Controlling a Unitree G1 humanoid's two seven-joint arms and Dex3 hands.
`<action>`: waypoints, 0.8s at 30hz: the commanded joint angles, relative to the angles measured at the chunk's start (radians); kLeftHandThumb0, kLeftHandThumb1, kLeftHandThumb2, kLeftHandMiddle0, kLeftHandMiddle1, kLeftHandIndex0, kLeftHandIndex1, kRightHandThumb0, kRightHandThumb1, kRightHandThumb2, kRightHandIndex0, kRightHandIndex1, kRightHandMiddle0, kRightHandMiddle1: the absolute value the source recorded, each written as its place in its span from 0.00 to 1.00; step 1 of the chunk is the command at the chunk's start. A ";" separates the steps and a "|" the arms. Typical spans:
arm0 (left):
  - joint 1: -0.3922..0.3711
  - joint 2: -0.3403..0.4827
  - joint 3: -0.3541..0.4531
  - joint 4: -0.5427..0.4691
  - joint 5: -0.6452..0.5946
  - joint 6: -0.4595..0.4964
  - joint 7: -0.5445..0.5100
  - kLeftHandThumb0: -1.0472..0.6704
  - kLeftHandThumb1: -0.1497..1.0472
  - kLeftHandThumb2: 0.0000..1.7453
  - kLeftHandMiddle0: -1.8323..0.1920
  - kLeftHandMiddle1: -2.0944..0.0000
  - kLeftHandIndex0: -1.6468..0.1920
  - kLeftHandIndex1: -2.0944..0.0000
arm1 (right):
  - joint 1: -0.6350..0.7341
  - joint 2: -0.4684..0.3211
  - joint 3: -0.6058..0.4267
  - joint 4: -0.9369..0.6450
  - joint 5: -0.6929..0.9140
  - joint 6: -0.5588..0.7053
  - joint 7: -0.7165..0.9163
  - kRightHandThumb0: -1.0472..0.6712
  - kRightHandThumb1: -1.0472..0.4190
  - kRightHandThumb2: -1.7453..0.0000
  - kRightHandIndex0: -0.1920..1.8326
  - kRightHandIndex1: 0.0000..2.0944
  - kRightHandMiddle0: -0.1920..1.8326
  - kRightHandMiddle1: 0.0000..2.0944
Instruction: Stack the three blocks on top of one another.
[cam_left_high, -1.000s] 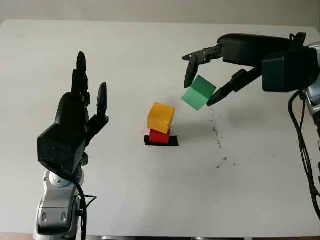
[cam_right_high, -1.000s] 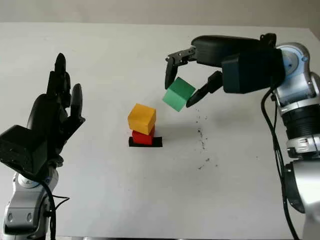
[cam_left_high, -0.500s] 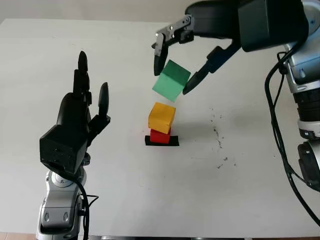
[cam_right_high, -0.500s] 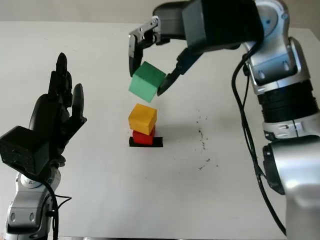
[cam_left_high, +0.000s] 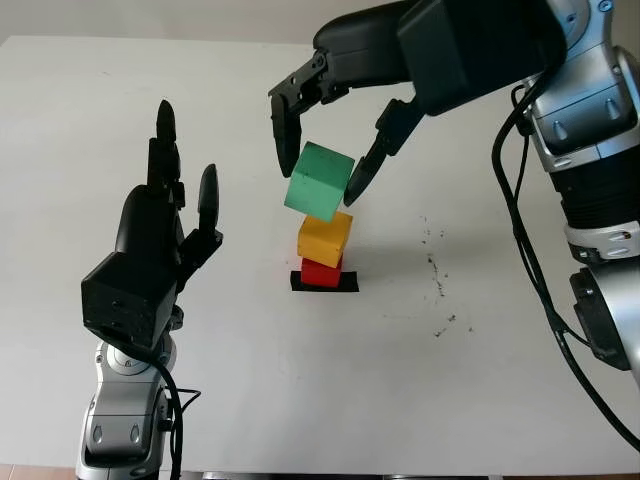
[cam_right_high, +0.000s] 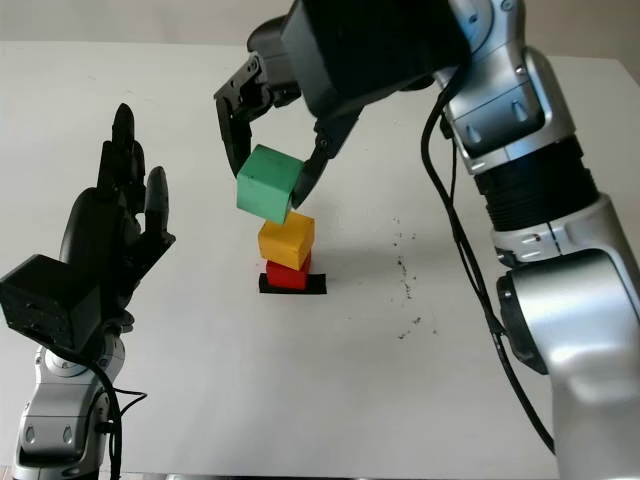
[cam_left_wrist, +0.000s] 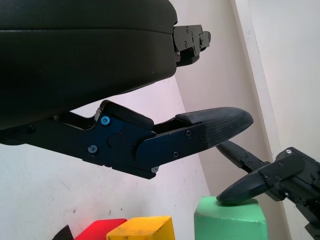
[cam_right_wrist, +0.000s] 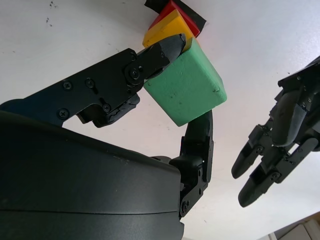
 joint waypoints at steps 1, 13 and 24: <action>0.006 -0.003 0.002 -0.004 0.002 -0.008 0.006 0.14 1.00 0.40 0.97 0.97 0.97 0.97 | -0.014 0.005 0.002 0.014 -0.002 -0.027 0.004 0.41 0.10 0.96 0.21 0.02 0.27 0.79; 0.010 0.001 0.005 -0.004 -0.003 -0.014 0.002 0.14 1.00 0.40 0.97 0.97 0.96 0.97 | 0.017 0.021 0.021 0.086 -0.026 -0.088 0.000 0.40 0.08 0.97 0.19 0.02 0.24 0.81; 0.010 0.005 -0.001 -0.003 0.008 -0.012 0.001 0.14 1.00 0.40 0.97 0.98 0.96 0.97 | 0.019 0.023 0.018 0.112 -0.027 -0.094 0.004 0.41 0.07 0.97 0.19 0.02 0.23 0.83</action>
